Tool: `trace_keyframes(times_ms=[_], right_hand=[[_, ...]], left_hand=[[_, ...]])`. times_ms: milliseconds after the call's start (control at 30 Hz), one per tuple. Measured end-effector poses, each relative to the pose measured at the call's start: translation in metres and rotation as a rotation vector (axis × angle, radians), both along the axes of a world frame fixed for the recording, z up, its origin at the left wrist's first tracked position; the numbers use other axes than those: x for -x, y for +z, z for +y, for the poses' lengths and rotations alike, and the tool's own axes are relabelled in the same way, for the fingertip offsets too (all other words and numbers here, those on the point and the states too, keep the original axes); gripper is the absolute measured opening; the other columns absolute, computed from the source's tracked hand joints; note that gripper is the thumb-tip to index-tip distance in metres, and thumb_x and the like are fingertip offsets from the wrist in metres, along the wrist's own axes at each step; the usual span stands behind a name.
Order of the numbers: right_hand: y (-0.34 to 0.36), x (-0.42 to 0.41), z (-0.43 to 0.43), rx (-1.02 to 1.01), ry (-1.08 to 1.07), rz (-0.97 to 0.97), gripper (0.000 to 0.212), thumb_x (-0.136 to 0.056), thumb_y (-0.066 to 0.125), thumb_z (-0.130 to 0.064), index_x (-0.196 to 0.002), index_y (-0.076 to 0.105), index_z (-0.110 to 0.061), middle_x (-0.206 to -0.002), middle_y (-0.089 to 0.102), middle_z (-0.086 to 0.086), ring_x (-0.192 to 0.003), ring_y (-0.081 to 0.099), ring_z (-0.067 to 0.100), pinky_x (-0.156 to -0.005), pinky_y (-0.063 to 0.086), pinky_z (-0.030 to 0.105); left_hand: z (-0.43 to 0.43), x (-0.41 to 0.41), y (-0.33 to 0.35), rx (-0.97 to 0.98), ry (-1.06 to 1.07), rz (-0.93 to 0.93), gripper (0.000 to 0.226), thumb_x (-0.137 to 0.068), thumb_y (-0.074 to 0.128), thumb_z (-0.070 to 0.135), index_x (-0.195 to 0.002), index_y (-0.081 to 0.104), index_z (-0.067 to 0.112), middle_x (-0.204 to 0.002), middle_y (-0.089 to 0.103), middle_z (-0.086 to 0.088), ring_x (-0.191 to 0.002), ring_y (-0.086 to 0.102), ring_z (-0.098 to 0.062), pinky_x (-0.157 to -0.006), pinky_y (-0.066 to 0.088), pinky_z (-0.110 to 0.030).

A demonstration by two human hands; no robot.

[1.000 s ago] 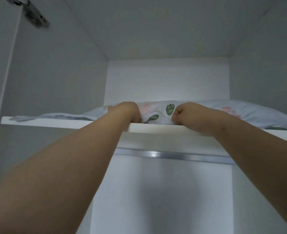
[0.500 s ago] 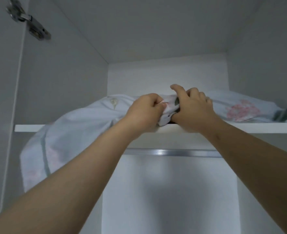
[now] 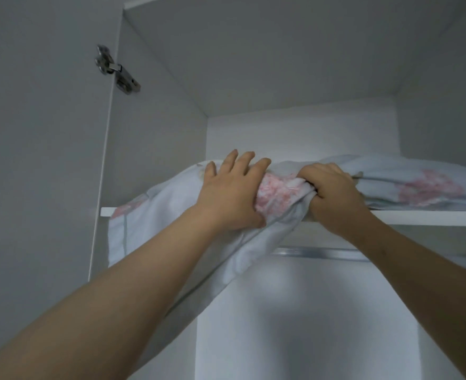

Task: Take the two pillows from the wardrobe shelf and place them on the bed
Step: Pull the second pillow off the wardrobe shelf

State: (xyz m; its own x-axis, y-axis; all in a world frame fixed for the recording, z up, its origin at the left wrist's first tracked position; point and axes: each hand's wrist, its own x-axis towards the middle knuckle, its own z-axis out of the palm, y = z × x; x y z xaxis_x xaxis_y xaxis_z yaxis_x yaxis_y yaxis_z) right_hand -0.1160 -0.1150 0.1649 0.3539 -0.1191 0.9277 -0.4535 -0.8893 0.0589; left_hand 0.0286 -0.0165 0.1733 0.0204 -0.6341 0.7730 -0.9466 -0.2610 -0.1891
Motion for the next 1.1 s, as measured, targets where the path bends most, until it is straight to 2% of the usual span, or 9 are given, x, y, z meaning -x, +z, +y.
trace_keyframes(times_ms=[167,267,367,433,533,667,900,1000,1100], right_hand=[[0.009,-0.006,0.058,0.197,0.083,0.126,0.040,-0.063,0.033,-0.030,-0.081,0.062,-0.009,-0.078,0.063,0.008,-0.078,0.050,0.028,-0.069,0.034,0.033],[0.024,0.012,0.085,0.051,0.218,0.376,0.030,-0.071,0.056,-0.030,-0.101,0.060,-0.035,-0.105,0.062,-0.008,-0.097,0.051,0.016,-0.083,0.040,0.028],[0.057,0.032,0.088,-0.248,0.466,0.162,0.042,-0.077,0.064,-0.033,-0.110,0.045,-0.050,-0.128,0.044,-0.018,-0.120,0.039,0.005,-0.104,0.032,0.026],[0.077,0.029,0.068,-0.266,0.230,-0.041,0.043,-0.088,0.053,-0.039,-0.129,0.041,-0.041,-0.143,0.039,-0.007,-0.133,0.033,0.014,-0.114,0.023,0.037],[0.070,0.017,0.032,-0.361,-0.353,0.142,0.058,-0.091,0.029,-0.059,-0.141,0.031,-0.031,-0.151,0.035,0.004,-0.138,0.032,0.030,-0.114,0.019,0.048],[0.041,0.004,0.008,-0.301,-0.460,0.208,0.060,-0.093,0.017,-0.056,-0.122,0.052,-0.017,-0.131,0.057,0.013,-0.116,0.053,0.031,-0.097,0.039,0.041],[0.018,0.004,0.014,-0.133,-0.467,0.132,0.050,-0.095,0.018,-0.049,-0.099,0.053,-0.015,-0.102,0.065,0.016,-0.093,0.060,0.033,-0.072,0.041,0.036],[0.005,0.006,0.019,-0.086,-0.437,0.045,0.043,-0.093,0.021,-0.051,-0.081,0.045,-0.017,-0.084,0.063,0.013,-0.077,0.057,0.031,-0.065,0.038,0.033],[-0.002,0.008,0.026,-0.096,-0.433,0.014,0.043,-0.093,0.024,-0.052,-0.079,0.045,-0.017,-0.073,0.051,0.007,-0.070,0.046,0.026,-0.063,0.036,0.032]], left_hand=[[0.038,-0.017,-0.001,0.244,-0.036,0.004,0.054,-0.069,0.062,0.052,-0.118,0.054,0.031,-0.120,0.062,0.003,-0.117,0.055,-0.023,-0.096,0.036,-0.037],[0.050,-0.029,-0.013,0.237,-0.058,-0.027,0.061,-0.061,0.044,0.064,-0.111,0.056,0.031,-0.109,0.066,0.005,-0.107,0.060,-0.023,-0.087,0.039,-0.034],[0.056,-0.029,-0.012,0.012,-0.088,0.057,0.078,-0.052,0.046,0.067,-0.122,0.049,0.033,-0.124,0.059,0.006,-0.118,0.053,-0.020,-0.097,0.036,-0.036],[0.068,-0.027,-0.003,-0.214,-0.294,0.345,0.078,-0.053,0.057,0.066,-0.123,0.049,0.033,-0.125,0.054,0.008,-0.116,0.050,-0.015,-0.098,0.038,-0.031],[0.068,-0.021,0.004,-0.219,-0.604,0.783,0.033,-0.084,0.053,0.052,-0.108,0.059,0.030,-0.106,0.057,0.006,-0.094,0.052,-0.012,-0.076,0.041,-0.022],[0.037,-0.018,-0.001,0.083,-0.272,0.410,0.048,-0.091,0.039,0.053,-0.133,0.045,0.031,-0.140,0.048,0.008,-0.132,0.039,-0.016,-0.112,0.026,-0.038],[0.012,-0.010,-0.010,0.336,-0.083,0.120,0.065,-0.089,0.030,0.062,-0.145,0.022,0.031,-0.160,0.003,0.006,-0.148,-0.008,-0.021,-0.118,-0.003,-0.049],[-0.004,-0.013,0.000,0.290,-0.070,0.079,0.067,-0.088,0.026,0.064,-0.147,0.019,0.031,-0.160,0.008,0.004,-0.148,-0.003,-0.022,-0.117,-0.004,-0.052],[-0.020,-0.019,-0.003,0.307,-0.053,0.047,0.065,-0.087,0.026,0.066,-0.140,0.034,0.029,-0.150,0.036,0.001,-0.139,0.029,-0.024,-0.114,0.013,-0.051]])
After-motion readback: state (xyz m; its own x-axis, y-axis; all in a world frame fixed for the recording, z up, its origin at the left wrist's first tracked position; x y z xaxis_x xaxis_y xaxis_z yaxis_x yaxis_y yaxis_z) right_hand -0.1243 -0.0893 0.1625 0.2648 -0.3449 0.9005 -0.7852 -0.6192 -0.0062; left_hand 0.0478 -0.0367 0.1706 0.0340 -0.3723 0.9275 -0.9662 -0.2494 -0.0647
